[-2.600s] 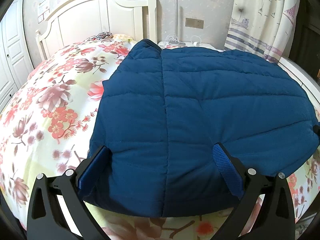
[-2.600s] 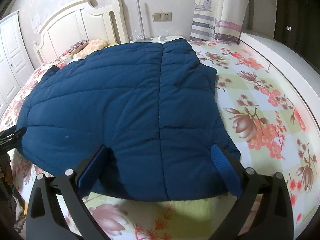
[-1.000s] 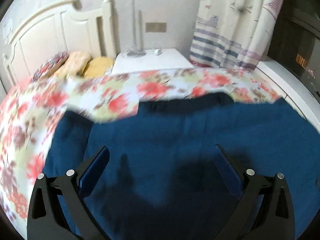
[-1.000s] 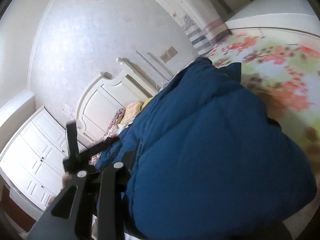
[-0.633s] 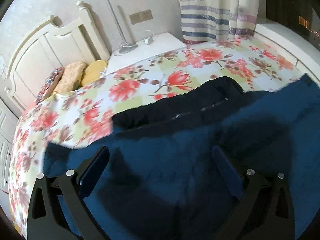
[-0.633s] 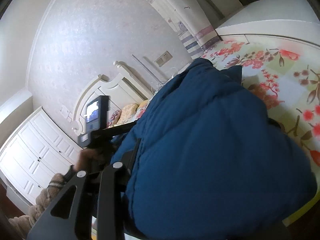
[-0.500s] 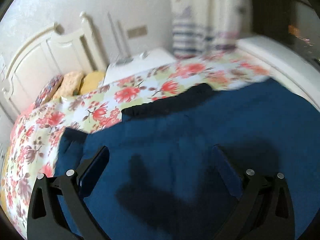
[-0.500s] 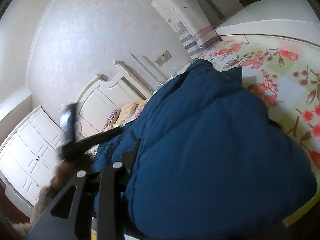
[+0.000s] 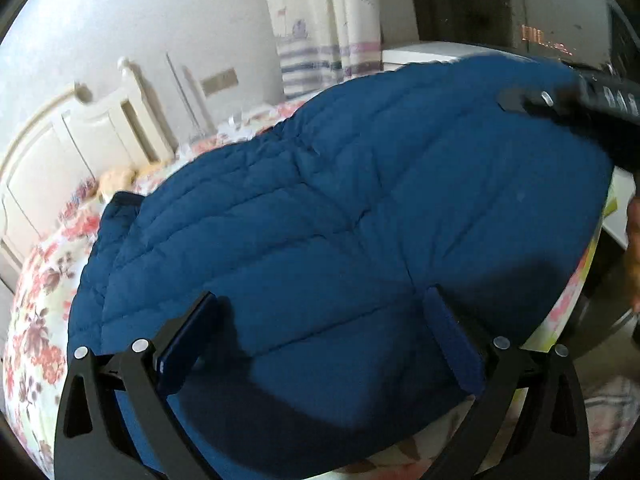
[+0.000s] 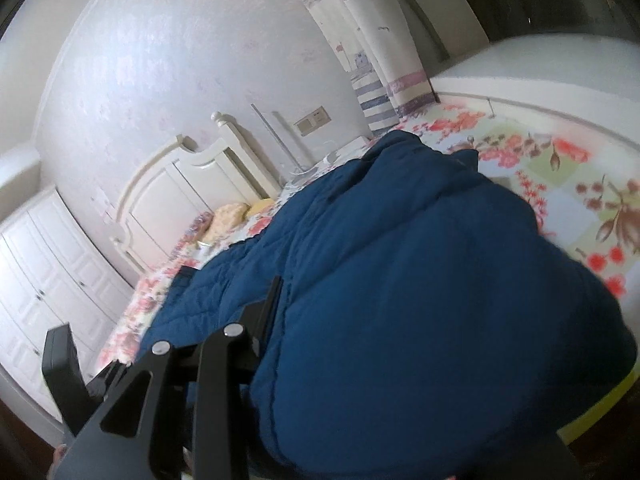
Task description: Fold large clothes
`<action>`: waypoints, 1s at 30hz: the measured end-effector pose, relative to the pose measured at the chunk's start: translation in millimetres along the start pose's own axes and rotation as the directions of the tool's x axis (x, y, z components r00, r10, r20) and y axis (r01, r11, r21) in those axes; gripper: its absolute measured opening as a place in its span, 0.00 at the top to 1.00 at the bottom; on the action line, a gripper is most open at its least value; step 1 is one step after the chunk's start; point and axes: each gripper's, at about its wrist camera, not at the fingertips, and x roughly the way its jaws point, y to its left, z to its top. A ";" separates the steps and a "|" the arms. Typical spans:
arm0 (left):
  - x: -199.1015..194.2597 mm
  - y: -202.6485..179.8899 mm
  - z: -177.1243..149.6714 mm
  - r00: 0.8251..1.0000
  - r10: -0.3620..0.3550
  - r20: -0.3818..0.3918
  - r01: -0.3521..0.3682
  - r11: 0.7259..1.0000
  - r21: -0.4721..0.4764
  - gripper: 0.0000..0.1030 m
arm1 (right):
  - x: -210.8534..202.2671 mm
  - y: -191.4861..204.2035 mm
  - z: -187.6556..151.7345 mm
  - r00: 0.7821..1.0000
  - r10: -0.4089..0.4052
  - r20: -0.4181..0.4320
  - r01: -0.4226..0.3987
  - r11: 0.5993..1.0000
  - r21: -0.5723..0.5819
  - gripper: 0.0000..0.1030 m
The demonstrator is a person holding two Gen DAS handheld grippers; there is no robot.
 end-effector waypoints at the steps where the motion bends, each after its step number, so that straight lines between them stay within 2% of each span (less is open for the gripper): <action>1: 1.3 6.0 -0.1 0.999 -0.040 -0.013 0.039 0.999 -0.027 0.05 | -1.0 5.9 1.1 1.000 -0.016 0.005 0.016 1.000 -0.019 0.68; 3: -2.7 21.8 2.5 0.990 -0.136 -0.049 0.133 0.990 -0.055 0.06 | -3.4 18.4 4.1 0.999 -0.050 0.014 0.051 0.997 -0.063 0.69; 4: -9.0 29.1 3.1 0.983 -0.174 -0.049 0.172 0.984 -0.055 0.06 | -4.8 26.2 5.9 0.997 -0.074 0.022 0.075 0.993 -0.095 0.69; 5: -21.5 45.6 3.5 0.980 -0.200 -0.013 0.199 0.977 -0.073 0.06 | -5.7 36.2 8.3 0.994 -0.101 0.032 0.105 0.985 -0.135 0.69; 7: -41.1 96.2 -3.6 0.989 -0.130 0.073 0.142 0.970 -0.199 0.05 | -6.8 58.4 11.5 0.987 -0.154 0.053 0.162 0.963 -0.217 0.69; 9: -44.5 143.5 -16.2 0.997 -0.040 0.072 0.061 0.942 -0.329 0.05 | -4.1 97.3 13.3 0.971 -0.211 0.110 0.236 0.906 -0.352 0.69; 10: -49.9 175.0 -27.6 0.997 0.039 0.063 -0.009 0.910 -0.415 0.05 | -0.9 123.9 12.0 0.962 -0.230 0.148 0.273 0.856 -0.440 0.69; 12: -71.2 226.9 -51.9 0.989 0.113 0.093 -0.044 0.836 -0.547 0.05 | 9.1 176.3 2.8 0.944 -0.247 0.219 0.330 0.726 -0.604 0.69; 14: -89.7 253.2 -64.8 0.979 0.172 0.108 -0.075 0.798 -0.599 0.05 | 27.8 235.7 -19.5 0.936 -0.227 0.269 0.351 0.548 -0.759 0.69; 15: -102.0 266.8 -71.4 0.969 0.219 0.114 -0.105 0.783 -0.613 0.05 | 37.6 256.5 -30.3 0.935 -0.217 0.279 0.351 0.477 -0.806 0.69; 17: -116.9 282.8 -79.8 0.958 0.260 0.123 -0.127 0.766 -0.630 0.05 | 69.0 307.3 -79.3 0.938 -0.185 0.294 0.331 0.224 -0.917 0.68; 18: -123.4 291.0 -84.2 0.953 0.278 0.123 -0.136 0.752 -0.645 0.05 | 82.3 321.2 -102.1 0.940 -0.179 0.290 0.314 0.122 -0.942 0.68; 19: -129.7 298.6 -89.1 0.948 0.292 0.123 -0.140 0.734 -0.664 0.05 | 101.5 333.4 -140.0 0.946 -0.185 0.267 0.265 -0.036 -0.964 0.67; 20: -133.9 306.5 -94.3 0.946 0.302 0.121 -0.142 0.717 -0.682 0.05 | 114.7 336.7 -167.8 0.950 -0.200 0.240 0.214 -0.145 -0.966 0.66; 21: -135.2 313.9 -99.3 0.944 0.309 0.113 -0.147 0.703 -0.696 0.05 | 130.8 333.9 -207.6 0.954 -0.212 0.211 0.145 -0.289 -0.946 0.62; 22: -138.9 315.5 -105.3 0.944 0.311 0.107 -0.150 0.697 -0.701 0.05 | 137.9 328.3 -235.9 0.947 -0.159 0.279 0.195 -0.405 -0.893 0.63; 23: -140.0 317.5 -110.1 0.947 0.306 0.100 -0.151 0.696 -0.702 0.05 | 139.0 326.0 -245.5 0.942 -0.132 0.309 0.225 -0.435 -0.872 0.65; 24: -139.5 316.3 -113.3 0.950 0.298 0.094 -0.150 0.700 -0.698 0.05 | 136.9 326.3 -243.0 0.946 -0.136 0.296 0.217 -0.415 -0.884 0.65; 26: -134.0 314.6 -116.0 0.955 0.282 0.089 -0.147 0.715 -0.684 0.05 | 130.1 321.5 -227.1 0.960 -0.124 0.249 0.193 -0.349 -0.917 0.65; 28: -130.3 310.5 -118.9 0.963 0.253 0.090 -0.128 0.725 -0.677 0.05 | 124.6 314.2 -223.4 0.965 -0.095 0.245 0.199 -0.345 -0.917 0.65; 30: -115.8 305.1 -109.7 0.972 0.205 0.112 -0.079 0.741 -0.667 0.05 | 119.4 310.3 -225.7 0.964 -0.065 0.258 0.220 -0.346 -0.912 0.65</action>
